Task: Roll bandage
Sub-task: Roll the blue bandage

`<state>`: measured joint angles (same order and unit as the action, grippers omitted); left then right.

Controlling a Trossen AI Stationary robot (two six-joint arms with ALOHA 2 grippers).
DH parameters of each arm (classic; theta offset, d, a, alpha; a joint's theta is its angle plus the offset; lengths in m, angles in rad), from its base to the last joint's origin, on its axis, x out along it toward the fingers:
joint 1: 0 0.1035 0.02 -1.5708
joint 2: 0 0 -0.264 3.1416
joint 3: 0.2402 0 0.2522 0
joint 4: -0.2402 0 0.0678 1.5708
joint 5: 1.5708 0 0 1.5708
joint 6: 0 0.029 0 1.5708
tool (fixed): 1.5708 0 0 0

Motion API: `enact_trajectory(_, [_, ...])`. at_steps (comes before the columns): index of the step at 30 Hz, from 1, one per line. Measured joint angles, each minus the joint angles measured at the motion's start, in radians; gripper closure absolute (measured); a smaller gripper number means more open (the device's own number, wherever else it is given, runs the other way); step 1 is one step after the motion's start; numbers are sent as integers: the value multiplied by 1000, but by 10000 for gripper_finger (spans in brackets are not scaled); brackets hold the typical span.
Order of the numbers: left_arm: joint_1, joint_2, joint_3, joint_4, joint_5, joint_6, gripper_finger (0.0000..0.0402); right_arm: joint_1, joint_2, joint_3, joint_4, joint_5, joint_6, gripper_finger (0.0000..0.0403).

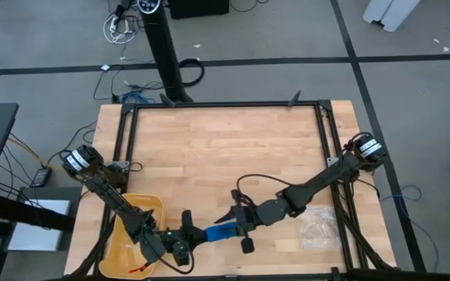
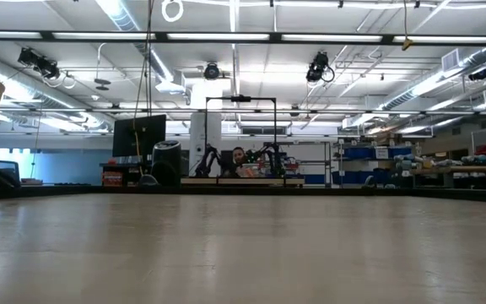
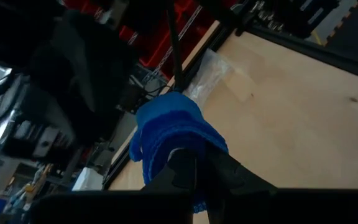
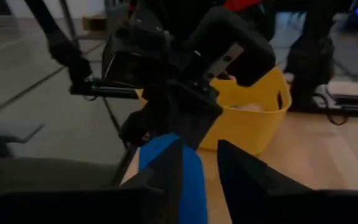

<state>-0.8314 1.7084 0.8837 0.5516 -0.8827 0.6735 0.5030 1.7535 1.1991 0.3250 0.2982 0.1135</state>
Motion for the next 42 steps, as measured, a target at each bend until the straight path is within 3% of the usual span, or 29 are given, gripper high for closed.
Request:
enact_trajectory(7, [0, 0, 0, 3, 23, -2, 385, -48, 9, 60, -153, -138, 97, 247])
enact_trajectory(13, [0, 0, 16, -4, 25, 0, 385, -73, 24, 62, -166, -260, 170, 248])
enact_trajectory(18, [0, 0, 24, -10, 27, 0, 385, -77, 28, 62, -165, -262, 191, 282])
enact_trajectory(25, [0, 0, 24, -19, 20, -2, 385, -69, 28, 62, -152, -241, 147, 390])
enact_trajectory(32, [0, 0, 24, -20, 21, -4, 385, -53, 28, 62, -155, -234, 128, 399])
enact_trajectory(35, [0, 0, 24, -21, 20, -5, 385, -53, 28, 62, -154, -235, 142, 389])
enact_trajectory(42, [0, 0, 24, -21, 22, -10, 382, -56, 28, 62, -158, -244, 156, 311])
